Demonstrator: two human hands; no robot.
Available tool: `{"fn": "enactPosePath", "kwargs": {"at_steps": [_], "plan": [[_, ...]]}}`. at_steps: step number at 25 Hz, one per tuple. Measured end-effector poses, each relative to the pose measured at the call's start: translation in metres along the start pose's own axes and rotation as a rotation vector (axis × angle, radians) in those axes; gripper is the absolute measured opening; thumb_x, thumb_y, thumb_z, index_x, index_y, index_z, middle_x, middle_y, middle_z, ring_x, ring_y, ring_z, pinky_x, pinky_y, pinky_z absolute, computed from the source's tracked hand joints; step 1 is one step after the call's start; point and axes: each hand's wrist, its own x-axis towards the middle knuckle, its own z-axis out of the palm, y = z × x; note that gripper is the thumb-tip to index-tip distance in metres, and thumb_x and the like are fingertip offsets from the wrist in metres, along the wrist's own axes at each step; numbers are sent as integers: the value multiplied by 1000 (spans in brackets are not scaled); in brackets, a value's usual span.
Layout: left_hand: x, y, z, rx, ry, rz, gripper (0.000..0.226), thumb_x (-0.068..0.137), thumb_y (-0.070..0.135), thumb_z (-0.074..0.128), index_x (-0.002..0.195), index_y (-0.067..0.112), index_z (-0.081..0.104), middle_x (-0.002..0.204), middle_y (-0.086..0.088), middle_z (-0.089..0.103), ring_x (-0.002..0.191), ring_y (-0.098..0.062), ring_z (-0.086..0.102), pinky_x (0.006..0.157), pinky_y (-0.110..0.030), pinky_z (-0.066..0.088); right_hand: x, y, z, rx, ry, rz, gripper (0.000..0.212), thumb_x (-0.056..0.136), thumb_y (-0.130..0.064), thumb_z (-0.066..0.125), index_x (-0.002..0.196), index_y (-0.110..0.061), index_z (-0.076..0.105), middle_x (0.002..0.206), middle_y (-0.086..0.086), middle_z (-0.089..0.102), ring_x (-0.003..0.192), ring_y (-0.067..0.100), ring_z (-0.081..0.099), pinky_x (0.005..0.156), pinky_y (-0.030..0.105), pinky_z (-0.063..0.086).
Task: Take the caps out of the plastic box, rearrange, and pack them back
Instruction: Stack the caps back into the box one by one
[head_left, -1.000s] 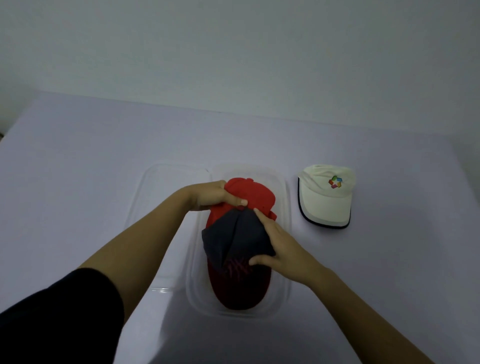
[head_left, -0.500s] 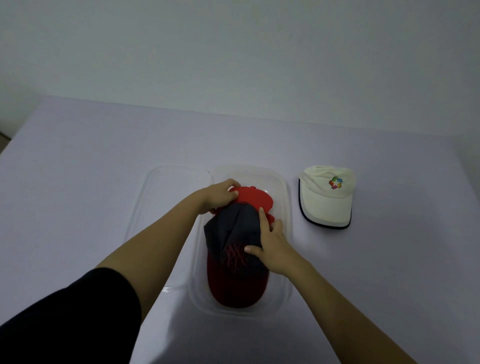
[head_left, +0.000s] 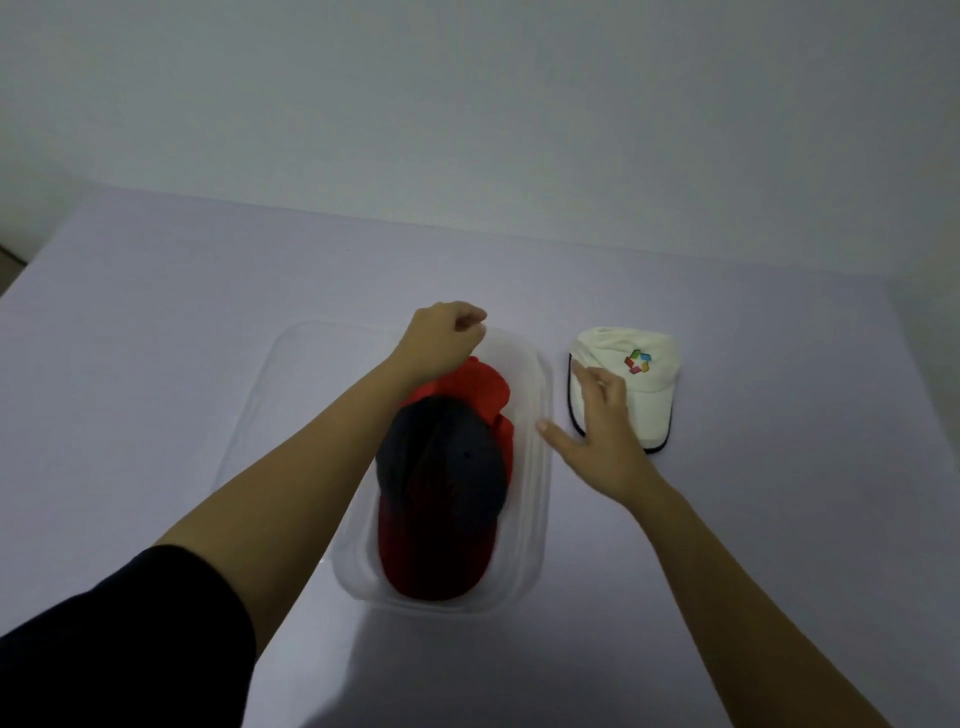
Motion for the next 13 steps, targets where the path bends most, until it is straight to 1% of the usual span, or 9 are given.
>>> {"fn": "enactPosePath", "kwargs": {"at_steps": [3, 4, 6, 8, 10, 11, 12, 13], "plan": [[7, 35, 35, -84, -77, 31, 39, 91, 27, 56, 128, 14, 58, 130, -4, 61, 119, -15, 55, 102, -26, 42, 11, 30, -35, 4, 158, 36, 74, 85, -23, 66, 144, -7, 25, 146, 17, 21, 137, 26, 26, 105, 19, 17], [11, 43, 47, -94, -116, 27, 43, 90, 30, 58, 130, 14, 56, 132, -4, 59, 121, -15, 54, 103, -28, 41, 16, 40, -45, 11, 185, 50, 73, 84, -21, 67, 144, -7, 27, 145, 17, 22, 136, 26, 28, 103, 18, 19], [24, 58, 79, -88, -213, 3, 56, 87, 35, 63, 136, 13, 47, 139, -4, 52, 125, -17, 51, 102, -29, 40, 27, 68, -69, 9, 202, 97, 78, 82, -22, 70, 144, -9, 25, 145, 16, 20, 136, 27, 27, 102, 20, 20], [36, 63, 104, -116, -302, -51, 78, 81, 35, 70, 145, 15, 30, 151, -4, 36, 133, -21, 41, 106, -34, 38, 39, 94, -83, 6, 161, 147, 88, 78, -25, 74, 146, -12, 21, 147, 14, 18, 138, 28, 23, 103, 23, 19], [52, 65, 127, -147, -319, -119, 97, 74, 32, 78, 148, 17, 17, 156, -5, 24, 140, -25, 30, 111, -41, 33, 52, 120, -94, 22, 88, 211, 101, 72, -28, 79, 148, -14, 15, 152, 13, 14, 141, 28, 17, 109, 31, 19], [57, 63, 135, -163, -308, -154, 103, 70, 30, 81, 148, 17, 16, 156, -5, 23, 140, -26, 29, 112, -41, 33, 58, 131, -95, 34, 41, 237, 107, 69, -30, 81, 148, -15, 12, 154, 12, 10, 143, 27, 13, 113, 36, 18], [62, 61, 142, -192, -305, -186, 105, 67, 29, 83, 148, 16, 17, 154, -6, 25, 139, -26, 31, 111, -40, 34, 63, 139, -95, 44, -7, 249, 112, 66, -31, 83, 149, -16, 8, 156, 10, 7, 145, 25, 9, 115, 39, 17], [68, 58, 149, -230, -314, -217, 105, 64, 29, 85, 146, 16, 22, 151, -6, 32, 135, -26, 37, 108, -40, 38, 68, 149, -94, 56, -57, 255, 116, 65, -32, 84, 149, -16, 6, 158, 8, 4, 145, 24, 5, 117, 42, 16]]}}
